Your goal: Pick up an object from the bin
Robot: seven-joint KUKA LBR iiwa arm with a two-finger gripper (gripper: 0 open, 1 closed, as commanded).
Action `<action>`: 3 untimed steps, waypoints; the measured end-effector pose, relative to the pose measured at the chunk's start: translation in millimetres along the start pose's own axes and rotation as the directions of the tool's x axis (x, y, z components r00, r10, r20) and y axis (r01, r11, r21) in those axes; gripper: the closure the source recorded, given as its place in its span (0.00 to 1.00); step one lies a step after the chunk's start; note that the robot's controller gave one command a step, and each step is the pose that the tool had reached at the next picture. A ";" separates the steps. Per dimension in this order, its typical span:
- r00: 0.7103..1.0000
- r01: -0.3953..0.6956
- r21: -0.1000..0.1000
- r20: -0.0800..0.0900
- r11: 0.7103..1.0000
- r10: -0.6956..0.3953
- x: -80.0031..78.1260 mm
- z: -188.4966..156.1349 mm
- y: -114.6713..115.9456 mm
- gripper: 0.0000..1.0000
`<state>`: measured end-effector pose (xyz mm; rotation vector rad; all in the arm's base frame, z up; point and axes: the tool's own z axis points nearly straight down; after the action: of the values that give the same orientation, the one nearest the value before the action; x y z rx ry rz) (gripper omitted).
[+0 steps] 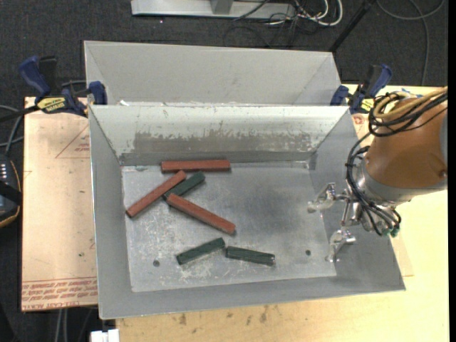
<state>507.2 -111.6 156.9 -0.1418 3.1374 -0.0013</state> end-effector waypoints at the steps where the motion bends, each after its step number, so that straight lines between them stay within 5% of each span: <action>1: 1.000 0.030 0.000 0.003 1.000 -0.030 -1.0 4.7 11.9 0.00; 2: 0.993 0.115 -0.005 0.001 0.993 -0.115 -0.3 28.5 20.5 0.00; 3: 0.953 0.302 -0.001 -0.001 0.953 -0.302 2.7 41.3 28.2 0.00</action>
Offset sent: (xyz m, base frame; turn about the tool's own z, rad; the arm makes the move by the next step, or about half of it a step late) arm -0.0015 -0.0117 -0.0567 -0.3170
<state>501.9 -83.8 115.6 -0.6205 3.0802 -0.0003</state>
